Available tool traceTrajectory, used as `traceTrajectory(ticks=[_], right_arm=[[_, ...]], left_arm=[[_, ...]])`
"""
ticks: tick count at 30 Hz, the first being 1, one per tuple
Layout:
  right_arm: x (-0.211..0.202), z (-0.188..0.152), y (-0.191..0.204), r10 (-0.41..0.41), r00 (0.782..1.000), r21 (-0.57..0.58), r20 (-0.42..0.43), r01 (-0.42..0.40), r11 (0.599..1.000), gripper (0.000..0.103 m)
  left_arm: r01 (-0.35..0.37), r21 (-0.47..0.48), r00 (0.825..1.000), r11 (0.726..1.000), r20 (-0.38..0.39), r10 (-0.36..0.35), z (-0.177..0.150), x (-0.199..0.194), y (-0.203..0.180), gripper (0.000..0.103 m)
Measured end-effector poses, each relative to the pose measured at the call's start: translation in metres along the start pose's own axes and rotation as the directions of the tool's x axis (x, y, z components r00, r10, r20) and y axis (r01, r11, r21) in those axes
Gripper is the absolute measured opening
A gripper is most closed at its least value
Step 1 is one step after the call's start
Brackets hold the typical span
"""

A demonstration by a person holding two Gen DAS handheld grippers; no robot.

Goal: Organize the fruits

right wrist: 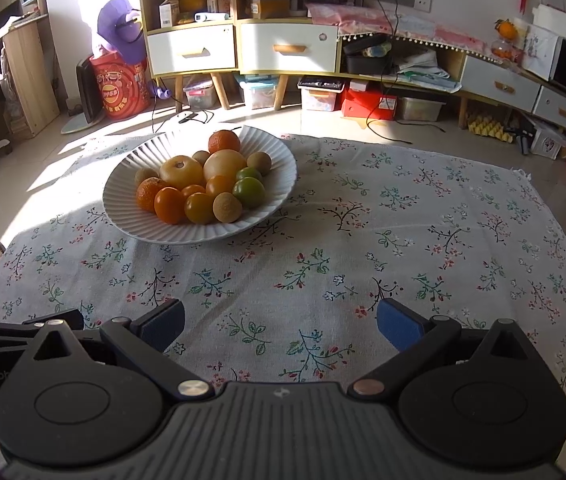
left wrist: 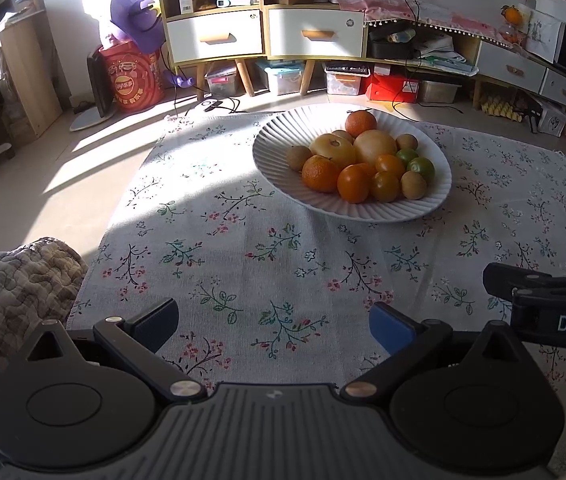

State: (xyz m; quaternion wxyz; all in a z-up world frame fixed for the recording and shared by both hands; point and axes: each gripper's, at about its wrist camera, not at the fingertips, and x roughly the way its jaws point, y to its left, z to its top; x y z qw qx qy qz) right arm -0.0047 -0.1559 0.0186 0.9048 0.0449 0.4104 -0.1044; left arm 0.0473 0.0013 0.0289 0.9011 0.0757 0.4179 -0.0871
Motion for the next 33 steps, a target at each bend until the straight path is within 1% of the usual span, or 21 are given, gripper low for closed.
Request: traceTrajectory(ticks=[26, 33], right_arm=[[0.0010, 0.0000, 0.0016, 0.000, 1.000, -0.001, 0.000, 0.000, 1.000, 0.103], [0.0018, -0.0004, 0.0028, -0.001, 1.000, -0.001, 0.003, 0.001, 1.000, 0.103]], left_arm=[[-0.010, 0.001, 1.000, 1.000, -0.004, 0.010, -0.0019, 0.0017, 0.0000, 0.093], [-0.011, 0.003, 1.000, 1.000, 0.005, 0.011, -0.0015, 0.0001, -0.0015, 0.093]])
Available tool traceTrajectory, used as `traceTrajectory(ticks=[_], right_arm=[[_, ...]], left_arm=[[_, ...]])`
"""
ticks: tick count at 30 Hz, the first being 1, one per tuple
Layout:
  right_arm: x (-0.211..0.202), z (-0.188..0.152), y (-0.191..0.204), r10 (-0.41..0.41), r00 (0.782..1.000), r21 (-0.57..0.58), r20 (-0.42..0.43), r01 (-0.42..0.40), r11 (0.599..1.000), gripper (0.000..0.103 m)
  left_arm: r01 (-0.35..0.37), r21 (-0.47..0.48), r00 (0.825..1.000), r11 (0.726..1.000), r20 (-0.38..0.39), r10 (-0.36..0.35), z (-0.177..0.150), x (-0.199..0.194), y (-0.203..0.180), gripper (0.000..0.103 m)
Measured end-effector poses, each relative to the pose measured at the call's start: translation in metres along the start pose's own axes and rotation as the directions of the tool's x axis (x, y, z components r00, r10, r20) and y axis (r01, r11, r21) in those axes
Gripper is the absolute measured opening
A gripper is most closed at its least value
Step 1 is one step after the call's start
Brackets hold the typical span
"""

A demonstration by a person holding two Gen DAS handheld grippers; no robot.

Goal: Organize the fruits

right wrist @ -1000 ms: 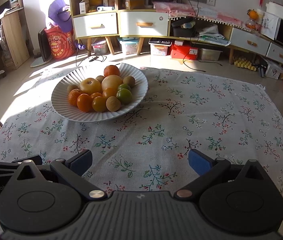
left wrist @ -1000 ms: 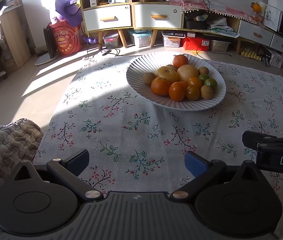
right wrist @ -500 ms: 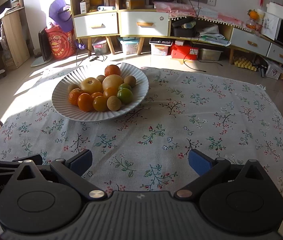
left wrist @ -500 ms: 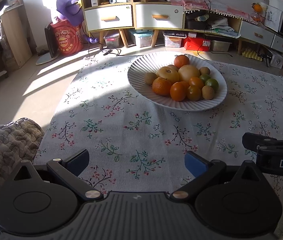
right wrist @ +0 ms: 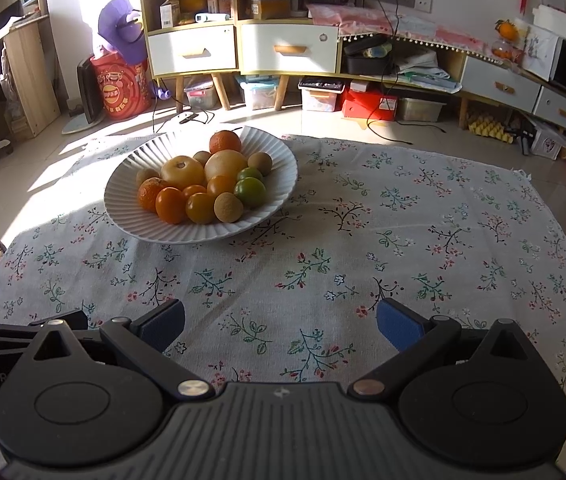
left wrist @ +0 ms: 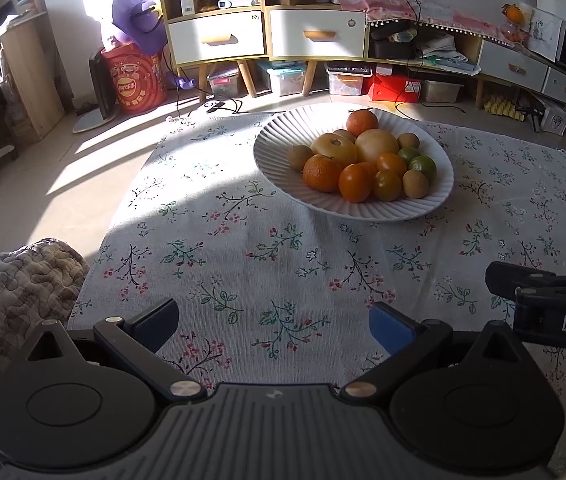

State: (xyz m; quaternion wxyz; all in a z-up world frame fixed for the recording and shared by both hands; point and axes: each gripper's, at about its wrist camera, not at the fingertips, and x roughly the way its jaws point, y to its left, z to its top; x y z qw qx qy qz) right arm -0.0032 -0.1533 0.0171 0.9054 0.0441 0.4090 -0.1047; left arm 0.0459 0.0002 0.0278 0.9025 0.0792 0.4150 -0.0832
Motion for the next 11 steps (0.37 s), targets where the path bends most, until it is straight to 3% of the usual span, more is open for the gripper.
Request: traceTrajectory(ticks=[11], right_arm=[[-0.0008, 0.0009, -0.0017, 0.000, 1.000, 0.001, 0.004, 0.000, 1.000, 0.103]], left_arm=[[0.003, 0.009, 1.000, 1.000, 0.004, -0.003, 0.0009, 0.0003, -0.0026, 0.093]])
